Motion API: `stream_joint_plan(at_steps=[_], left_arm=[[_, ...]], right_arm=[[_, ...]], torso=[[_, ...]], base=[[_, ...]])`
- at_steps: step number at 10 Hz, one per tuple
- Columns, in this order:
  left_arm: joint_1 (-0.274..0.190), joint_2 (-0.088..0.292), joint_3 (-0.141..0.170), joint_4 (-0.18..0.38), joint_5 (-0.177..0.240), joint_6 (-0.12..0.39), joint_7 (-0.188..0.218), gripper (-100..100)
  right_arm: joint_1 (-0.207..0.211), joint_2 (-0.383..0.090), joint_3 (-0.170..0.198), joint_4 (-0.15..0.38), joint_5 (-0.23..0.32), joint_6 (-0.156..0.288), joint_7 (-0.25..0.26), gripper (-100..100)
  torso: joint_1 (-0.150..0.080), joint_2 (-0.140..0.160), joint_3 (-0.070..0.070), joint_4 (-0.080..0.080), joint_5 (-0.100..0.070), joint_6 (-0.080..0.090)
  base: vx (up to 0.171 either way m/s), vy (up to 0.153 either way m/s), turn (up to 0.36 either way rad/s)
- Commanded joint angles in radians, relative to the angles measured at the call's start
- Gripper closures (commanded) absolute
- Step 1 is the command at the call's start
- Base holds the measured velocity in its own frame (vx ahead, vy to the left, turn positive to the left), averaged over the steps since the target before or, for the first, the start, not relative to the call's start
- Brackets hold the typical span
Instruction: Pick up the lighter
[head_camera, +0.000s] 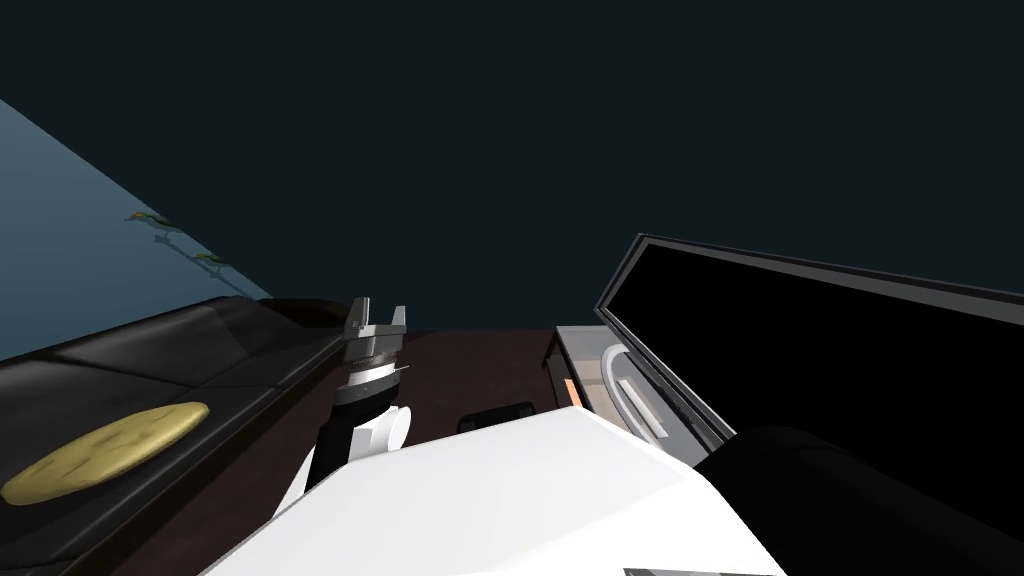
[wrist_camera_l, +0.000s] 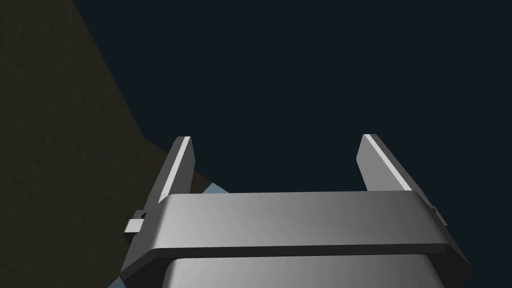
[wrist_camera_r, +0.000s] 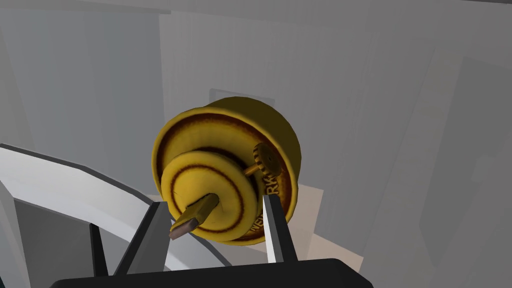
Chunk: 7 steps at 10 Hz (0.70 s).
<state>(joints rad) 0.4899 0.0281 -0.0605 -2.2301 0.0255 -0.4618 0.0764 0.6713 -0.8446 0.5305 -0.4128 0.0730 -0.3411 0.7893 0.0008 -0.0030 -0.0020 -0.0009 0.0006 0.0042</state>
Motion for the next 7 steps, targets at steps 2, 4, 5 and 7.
stream_joint_plan(at_steps=[2,4,5,7], left_arm=[[0.000,0.000,0.000,0.000,0.000,0.000,0.000,0],[0.000,0.000,0.000,0.000,0.000,0.000,0.000,0],[0.000,0.000,0.000,0.000,0.000,0.000,0.000,0],[0.000,0.000,0.000,0.000,0.000,0.000,0.000,0]], right_arm=[[0.032,0.003,-0.036,-0.020,-0.012,-0.008,0.068,100],[0.052,0.006,-0.059,-0.032,-0.019,-0.014,0.107,100],[0.073,0.008,-0.083,-0.044,-0.027,-0.020,0.145,100],[0.093,0.010,-0.106,-0.056,-0.034,-0.026,0.184,100]], torso=[[0.001,0.001,0.000,0.000,0.000,-0.001],[0.002,-0.001,-0.001,0.000,0.001,0.000],[0.002,-0.001,-0.001,0.000,0.001,-0.002],[0.002,-0.002,-0.001,-0.001,0.002,-0.001]], base=[[0.075,-0.024,-0.093],[0.105,-0.019,-0.113],[0.088,-0.023,-0.078],[0.102,-0.028,-0.110]])
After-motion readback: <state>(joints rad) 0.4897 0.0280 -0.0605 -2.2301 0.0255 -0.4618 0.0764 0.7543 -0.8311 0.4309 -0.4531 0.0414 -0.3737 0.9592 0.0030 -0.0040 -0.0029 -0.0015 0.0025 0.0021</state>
